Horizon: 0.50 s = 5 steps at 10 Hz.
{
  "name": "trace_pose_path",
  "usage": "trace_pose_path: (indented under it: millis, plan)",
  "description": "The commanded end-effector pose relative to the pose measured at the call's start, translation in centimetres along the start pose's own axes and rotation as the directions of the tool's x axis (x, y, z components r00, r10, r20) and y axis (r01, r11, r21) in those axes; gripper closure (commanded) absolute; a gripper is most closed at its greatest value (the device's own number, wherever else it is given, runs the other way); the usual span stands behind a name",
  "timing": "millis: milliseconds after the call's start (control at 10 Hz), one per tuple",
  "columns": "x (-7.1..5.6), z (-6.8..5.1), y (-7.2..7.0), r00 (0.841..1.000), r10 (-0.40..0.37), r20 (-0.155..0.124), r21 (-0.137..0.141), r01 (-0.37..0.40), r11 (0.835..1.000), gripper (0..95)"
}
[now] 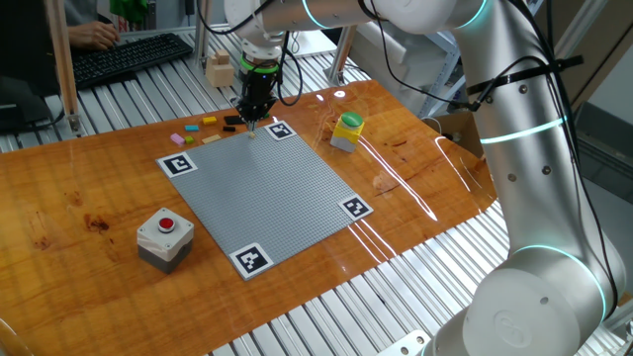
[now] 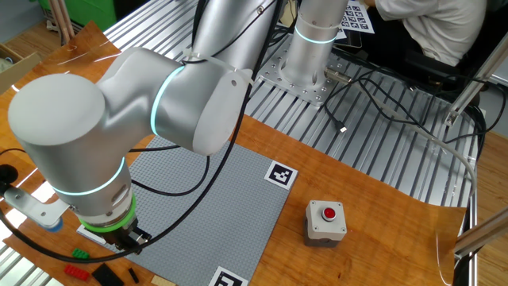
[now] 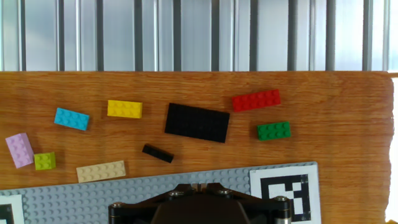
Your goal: Build with small Lego blocks
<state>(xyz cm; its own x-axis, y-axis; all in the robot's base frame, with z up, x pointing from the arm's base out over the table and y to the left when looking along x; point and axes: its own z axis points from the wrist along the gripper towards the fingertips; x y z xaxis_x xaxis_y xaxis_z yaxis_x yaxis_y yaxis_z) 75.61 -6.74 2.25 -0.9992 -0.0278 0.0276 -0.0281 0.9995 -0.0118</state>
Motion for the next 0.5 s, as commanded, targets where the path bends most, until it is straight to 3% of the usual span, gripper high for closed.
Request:
trace_pose_path:
  millis: [100,500]
  plan:
    - [-0.02,0.18,0.04,1.0,-0.001,-0.002,0.0,0.001,1.0,95.0]
    - [0.14,0.99,0.15,1.0,-0.001,0.0,-0.004,0.001,1.0,95.0]
